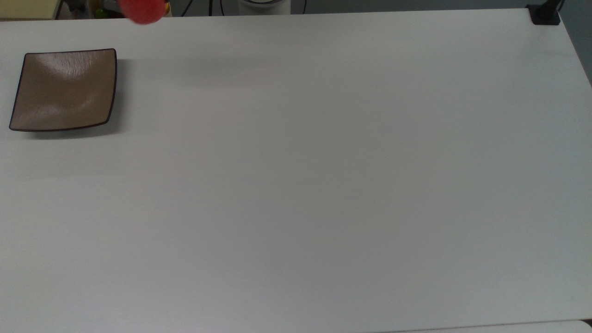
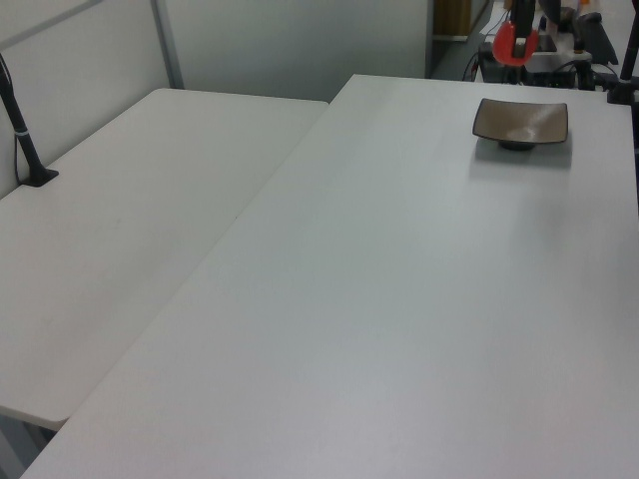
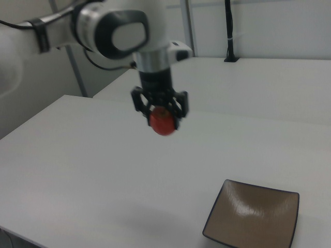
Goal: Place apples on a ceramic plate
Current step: 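Carry the red apple over to the brown square plate, then lower the apple onto the plate and open the gripper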
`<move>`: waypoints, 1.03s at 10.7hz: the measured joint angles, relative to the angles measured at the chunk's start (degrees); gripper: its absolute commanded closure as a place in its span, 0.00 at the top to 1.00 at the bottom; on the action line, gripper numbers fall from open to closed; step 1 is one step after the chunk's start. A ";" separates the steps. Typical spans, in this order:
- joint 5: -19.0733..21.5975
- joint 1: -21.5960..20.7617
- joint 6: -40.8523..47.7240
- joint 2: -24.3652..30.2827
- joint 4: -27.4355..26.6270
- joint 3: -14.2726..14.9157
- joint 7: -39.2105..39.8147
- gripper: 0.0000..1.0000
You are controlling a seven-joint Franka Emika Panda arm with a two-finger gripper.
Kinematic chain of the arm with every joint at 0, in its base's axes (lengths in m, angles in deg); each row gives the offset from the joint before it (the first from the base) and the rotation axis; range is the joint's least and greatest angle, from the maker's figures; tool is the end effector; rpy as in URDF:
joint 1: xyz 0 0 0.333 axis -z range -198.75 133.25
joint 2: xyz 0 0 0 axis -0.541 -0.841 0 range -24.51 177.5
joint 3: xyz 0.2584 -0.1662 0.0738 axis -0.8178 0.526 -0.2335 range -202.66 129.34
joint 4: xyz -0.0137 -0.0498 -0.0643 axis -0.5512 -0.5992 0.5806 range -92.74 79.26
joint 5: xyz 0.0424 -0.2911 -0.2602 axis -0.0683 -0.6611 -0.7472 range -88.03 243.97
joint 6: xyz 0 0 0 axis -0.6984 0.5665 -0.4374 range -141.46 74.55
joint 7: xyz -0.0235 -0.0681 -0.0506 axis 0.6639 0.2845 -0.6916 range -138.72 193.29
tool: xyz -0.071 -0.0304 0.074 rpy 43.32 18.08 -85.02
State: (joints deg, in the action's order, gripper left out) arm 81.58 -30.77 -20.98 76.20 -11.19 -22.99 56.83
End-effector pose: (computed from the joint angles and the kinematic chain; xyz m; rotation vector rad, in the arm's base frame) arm 0.5421 -0.1452 0.5920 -3.0615 -0.3651 -0.0312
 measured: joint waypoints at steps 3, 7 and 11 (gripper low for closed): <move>-1.44 1.71 -7.58 -8.28 -0.16 4.94 8.63 0.47; -3.80 3.74 -15.01 -16.30 -0.17 8.40 19.44 0.47; -4.23 6.17 -21.93 -22.22 -0.18 8.52 23.03 0.53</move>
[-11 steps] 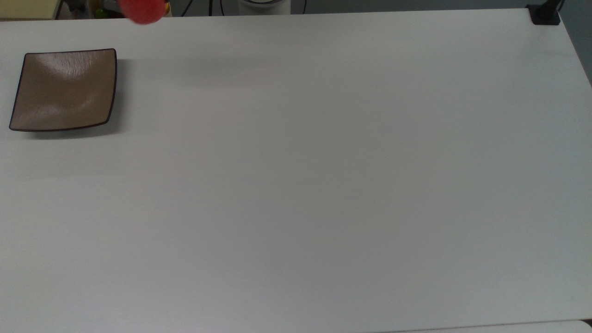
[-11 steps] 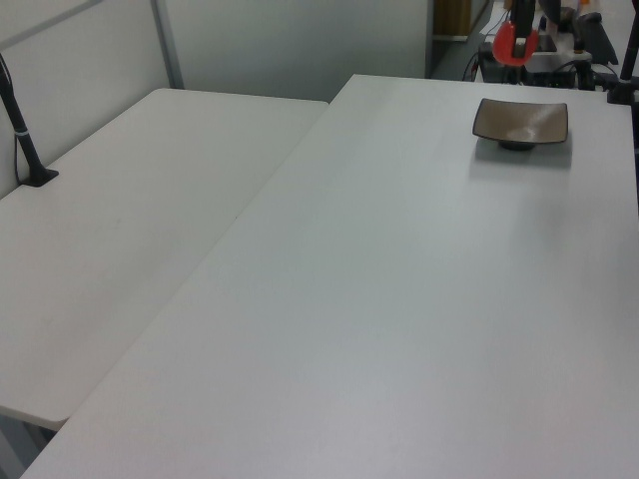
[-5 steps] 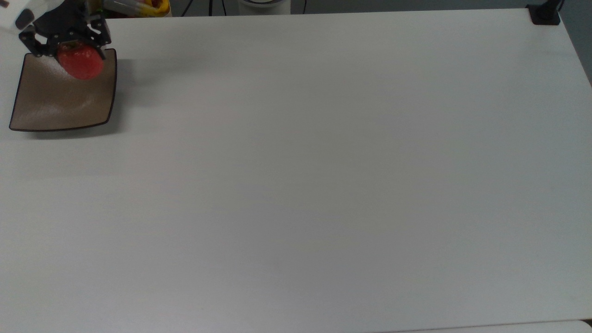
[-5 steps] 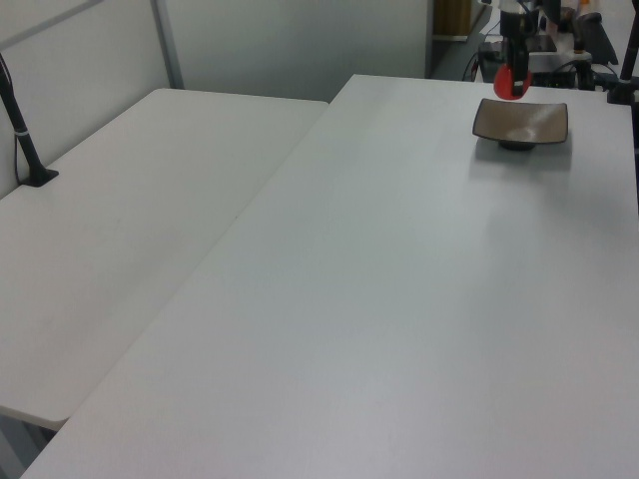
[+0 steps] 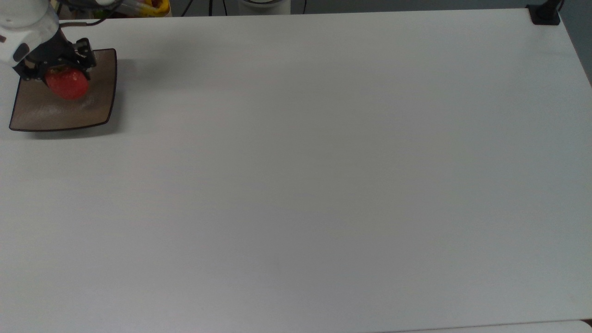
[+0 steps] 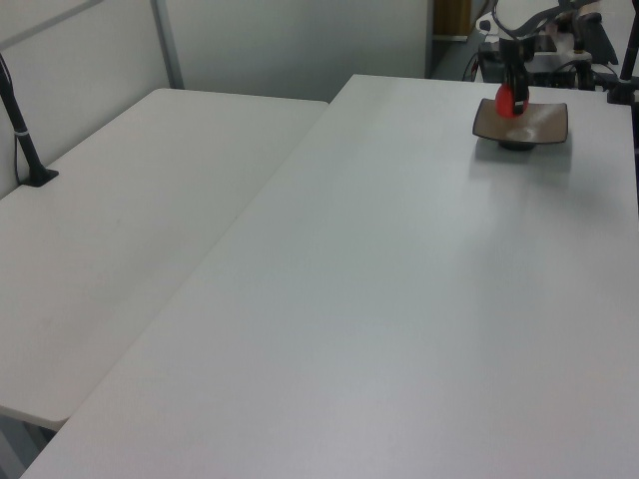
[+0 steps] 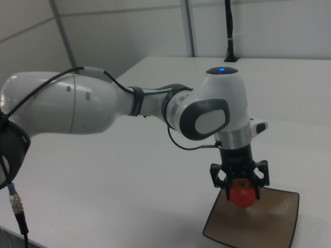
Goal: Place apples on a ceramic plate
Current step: 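Lower the apple onto the plate and open the gripper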
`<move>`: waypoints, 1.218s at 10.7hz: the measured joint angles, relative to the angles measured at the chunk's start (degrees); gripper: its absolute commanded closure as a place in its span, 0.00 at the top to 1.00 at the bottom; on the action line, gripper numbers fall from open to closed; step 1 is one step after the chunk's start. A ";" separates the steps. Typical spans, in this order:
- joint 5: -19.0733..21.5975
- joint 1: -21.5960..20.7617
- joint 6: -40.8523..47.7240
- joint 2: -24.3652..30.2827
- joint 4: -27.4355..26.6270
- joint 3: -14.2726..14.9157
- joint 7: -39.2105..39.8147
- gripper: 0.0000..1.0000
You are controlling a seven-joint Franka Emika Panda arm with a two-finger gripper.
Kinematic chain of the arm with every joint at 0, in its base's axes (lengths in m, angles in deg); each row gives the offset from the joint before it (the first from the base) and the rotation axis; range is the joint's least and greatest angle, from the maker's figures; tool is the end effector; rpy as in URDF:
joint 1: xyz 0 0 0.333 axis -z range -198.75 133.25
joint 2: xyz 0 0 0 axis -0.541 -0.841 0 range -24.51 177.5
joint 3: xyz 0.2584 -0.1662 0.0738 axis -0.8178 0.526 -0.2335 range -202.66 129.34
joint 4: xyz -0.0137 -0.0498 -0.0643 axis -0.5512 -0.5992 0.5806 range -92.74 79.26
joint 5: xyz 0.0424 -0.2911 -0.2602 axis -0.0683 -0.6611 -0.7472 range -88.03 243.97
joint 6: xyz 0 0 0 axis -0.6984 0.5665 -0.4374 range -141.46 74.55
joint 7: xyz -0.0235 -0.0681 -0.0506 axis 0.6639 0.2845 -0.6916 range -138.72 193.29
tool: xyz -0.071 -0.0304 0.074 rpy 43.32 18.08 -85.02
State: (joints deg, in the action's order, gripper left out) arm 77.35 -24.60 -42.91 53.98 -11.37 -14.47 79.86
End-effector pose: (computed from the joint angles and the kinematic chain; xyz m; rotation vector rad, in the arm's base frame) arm 0.5842 -0.3108 0.4005 2.9455 0.6290 -0.1363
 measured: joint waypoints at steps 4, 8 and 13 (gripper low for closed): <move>-3.62 0.42 -1.68 -3.78 0.05 0.01 0.09 0.95; -4.11 0.42 -1.72 -4.79 0.10 0.01 0.09 1.00; -3.88 -0.71 -1.68 -3.01 1.74 -0.05 -2.85 1.00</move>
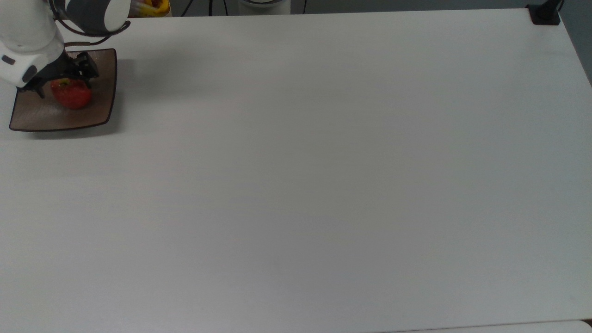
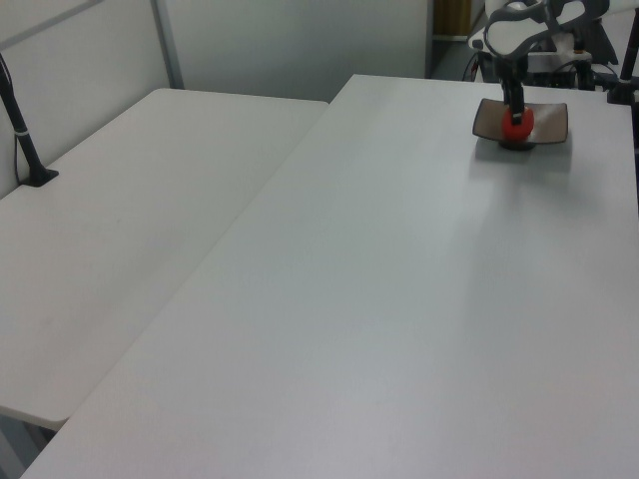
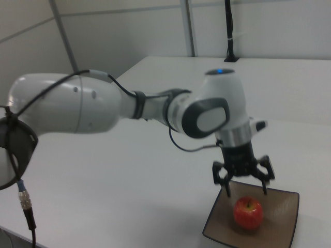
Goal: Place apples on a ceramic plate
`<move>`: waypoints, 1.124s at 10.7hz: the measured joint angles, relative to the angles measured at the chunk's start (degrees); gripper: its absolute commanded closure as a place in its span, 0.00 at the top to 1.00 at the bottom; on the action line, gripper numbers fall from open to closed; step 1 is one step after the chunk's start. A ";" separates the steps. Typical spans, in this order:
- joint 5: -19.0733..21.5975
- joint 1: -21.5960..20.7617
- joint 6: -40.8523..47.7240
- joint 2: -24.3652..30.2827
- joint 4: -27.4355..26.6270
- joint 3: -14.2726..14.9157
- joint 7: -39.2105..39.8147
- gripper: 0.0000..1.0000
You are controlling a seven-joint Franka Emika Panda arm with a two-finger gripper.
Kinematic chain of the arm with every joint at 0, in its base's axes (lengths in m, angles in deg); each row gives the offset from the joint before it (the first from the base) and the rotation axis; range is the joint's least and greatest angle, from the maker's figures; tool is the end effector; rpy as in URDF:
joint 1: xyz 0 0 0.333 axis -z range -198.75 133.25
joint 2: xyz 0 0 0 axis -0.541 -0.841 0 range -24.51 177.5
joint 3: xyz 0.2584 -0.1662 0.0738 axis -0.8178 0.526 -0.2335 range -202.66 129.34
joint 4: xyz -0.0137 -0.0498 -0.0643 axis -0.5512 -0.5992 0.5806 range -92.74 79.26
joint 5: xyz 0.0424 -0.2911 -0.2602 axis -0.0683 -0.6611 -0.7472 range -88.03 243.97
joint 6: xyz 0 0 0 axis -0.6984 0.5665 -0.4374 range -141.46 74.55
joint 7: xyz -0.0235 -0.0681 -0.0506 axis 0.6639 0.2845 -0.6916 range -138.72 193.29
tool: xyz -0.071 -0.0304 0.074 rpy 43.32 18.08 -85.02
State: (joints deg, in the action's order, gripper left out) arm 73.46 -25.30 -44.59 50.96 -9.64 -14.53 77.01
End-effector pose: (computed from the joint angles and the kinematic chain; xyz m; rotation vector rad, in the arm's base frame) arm 0.5991 -0.3085 0.3846 2.8746 0.6195 -0.1910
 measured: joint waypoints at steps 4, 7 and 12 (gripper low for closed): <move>0.98 -5.60 9.26 13.28 1.44 -0.27 -12.87 1.00; 8.91 -7.45 16.51 23.09 2.74 -2.72 -24.42 1.00; 9.96 -7.91 25.21 27.93 5.70 -16.51 -43.89 1.00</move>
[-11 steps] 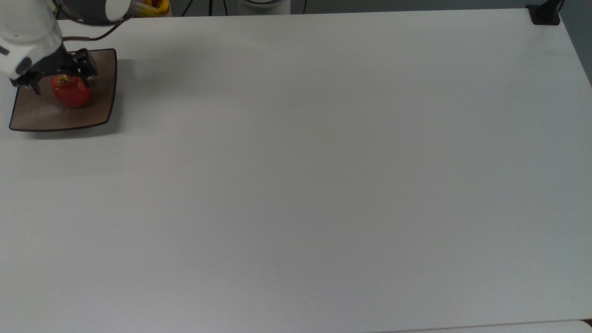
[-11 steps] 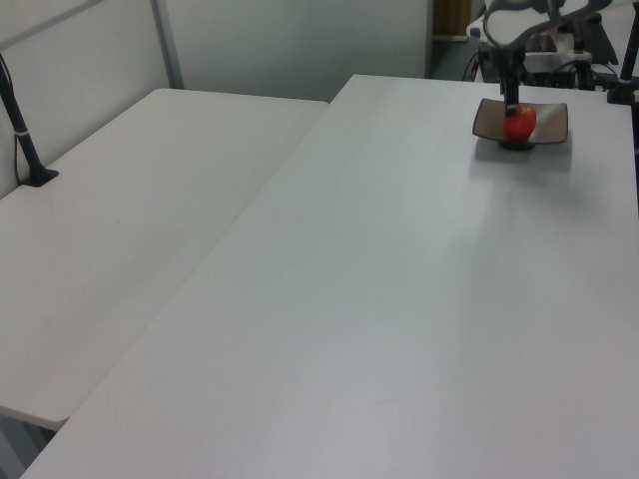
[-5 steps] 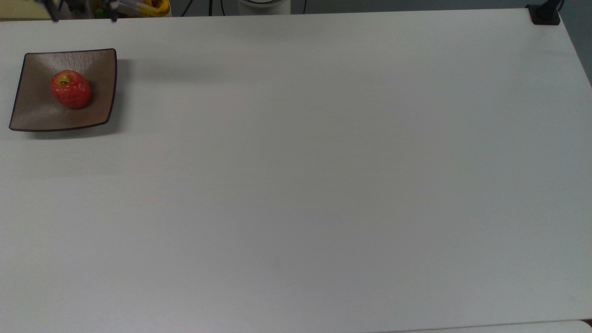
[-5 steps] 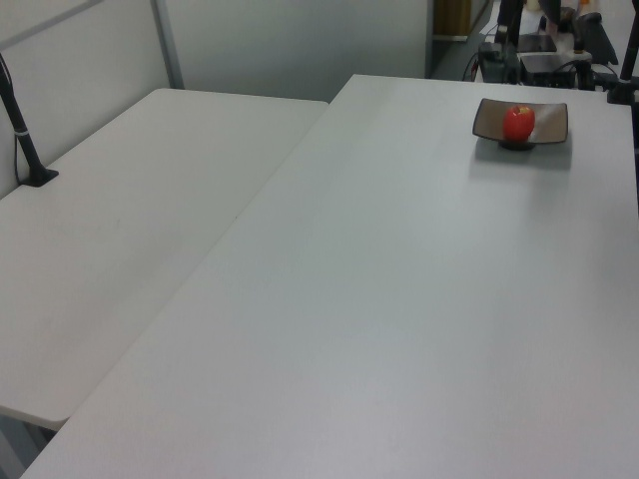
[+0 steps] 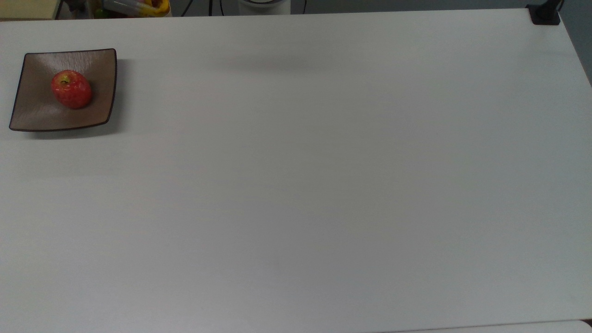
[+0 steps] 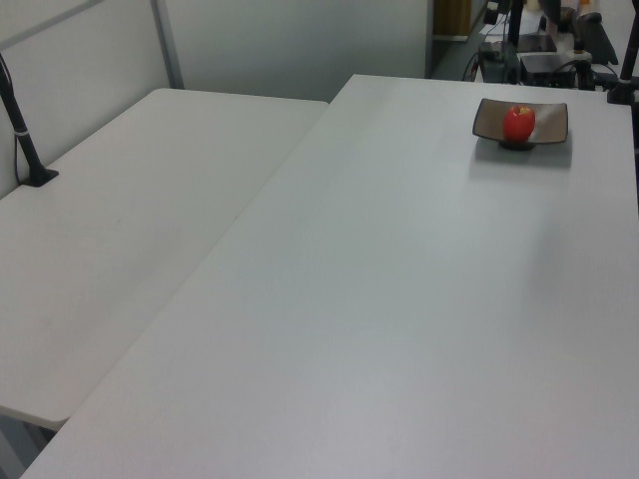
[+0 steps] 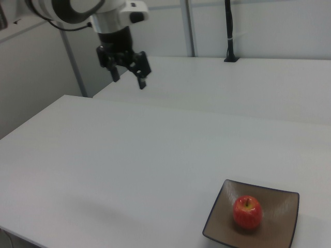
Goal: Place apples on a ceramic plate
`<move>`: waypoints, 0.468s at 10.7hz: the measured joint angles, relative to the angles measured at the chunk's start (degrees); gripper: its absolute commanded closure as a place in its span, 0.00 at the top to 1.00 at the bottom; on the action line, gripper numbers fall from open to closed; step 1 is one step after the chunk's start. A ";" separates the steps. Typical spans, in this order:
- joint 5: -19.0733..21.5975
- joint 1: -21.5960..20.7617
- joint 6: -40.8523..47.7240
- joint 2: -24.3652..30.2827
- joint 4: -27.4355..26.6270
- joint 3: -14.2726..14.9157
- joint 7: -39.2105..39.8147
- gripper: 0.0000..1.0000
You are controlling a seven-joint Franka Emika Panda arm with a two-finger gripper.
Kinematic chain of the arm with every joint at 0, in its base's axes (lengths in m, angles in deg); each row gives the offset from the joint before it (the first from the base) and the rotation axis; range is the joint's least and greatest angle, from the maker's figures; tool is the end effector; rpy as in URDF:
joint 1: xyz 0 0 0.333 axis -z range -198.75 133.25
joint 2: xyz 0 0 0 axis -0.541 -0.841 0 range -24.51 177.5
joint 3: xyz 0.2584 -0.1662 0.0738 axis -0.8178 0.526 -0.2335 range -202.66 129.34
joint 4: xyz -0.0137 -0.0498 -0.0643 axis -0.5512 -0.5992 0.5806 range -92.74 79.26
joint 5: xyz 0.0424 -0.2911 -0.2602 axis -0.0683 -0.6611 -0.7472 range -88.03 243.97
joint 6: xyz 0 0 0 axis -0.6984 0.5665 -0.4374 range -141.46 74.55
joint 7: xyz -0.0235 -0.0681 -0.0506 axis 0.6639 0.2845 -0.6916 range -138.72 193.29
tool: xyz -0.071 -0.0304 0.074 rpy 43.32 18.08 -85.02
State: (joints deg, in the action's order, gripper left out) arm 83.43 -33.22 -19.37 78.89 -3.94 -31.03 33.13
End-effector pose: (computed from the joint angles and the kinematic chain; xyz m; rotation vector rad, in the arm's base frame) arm 0.5449 -0.0409 0.6760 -3.0476 -0.0208 -0.2292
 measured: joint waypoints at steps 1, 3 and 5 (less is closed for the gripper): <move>0.00 -0.07 0.49 0.00 -0.04 -2.62 -2.48 1.00; 0.00 -0.24 0.83 -0.07 -0.33 -7.44 -6.64 1.00; -0.08 -0.65 0.83 -0.25 -1.55 -10.44 -7.91 1.00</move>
State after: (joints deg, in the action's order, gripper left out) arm 83.34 -33.86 -18.54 78.65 -5.49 -41.47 25.22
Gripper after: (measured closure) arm 0.000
